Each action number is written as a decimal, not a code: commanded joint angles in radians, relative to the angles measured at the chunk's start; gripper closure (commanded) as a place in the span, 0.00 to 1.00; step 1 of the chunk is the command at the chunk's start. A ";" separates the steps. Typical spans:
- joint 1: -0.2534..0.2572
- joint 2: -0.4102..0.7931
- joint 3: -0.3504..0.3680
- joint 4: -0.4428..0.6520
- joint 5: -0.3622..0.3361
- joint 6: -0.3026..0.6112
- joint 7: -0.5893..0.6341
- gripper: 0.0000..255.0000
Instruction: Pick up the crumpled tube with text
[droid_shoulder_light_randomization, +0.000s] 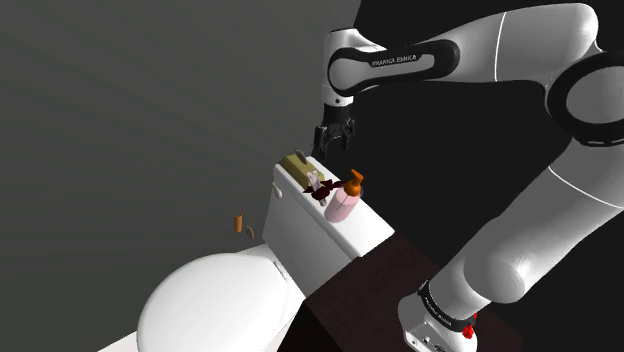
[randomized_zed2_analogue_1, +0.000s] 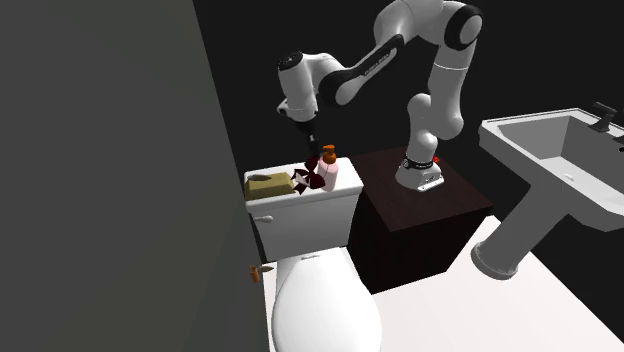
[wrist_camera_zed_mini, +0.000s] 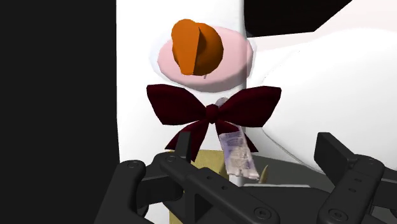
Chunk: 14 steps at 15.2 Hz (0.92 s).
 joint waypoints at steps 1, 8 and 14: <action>-0.002 0.090 -0.002 0.054 -0.013 0.016 0.029 0.00; 0.002 0.369 -0.021 0.268 -0.046 0.015 0.109 0.00; 0.002 0.408 -0.023 0.241 -0.051 0.080 0.120 0.00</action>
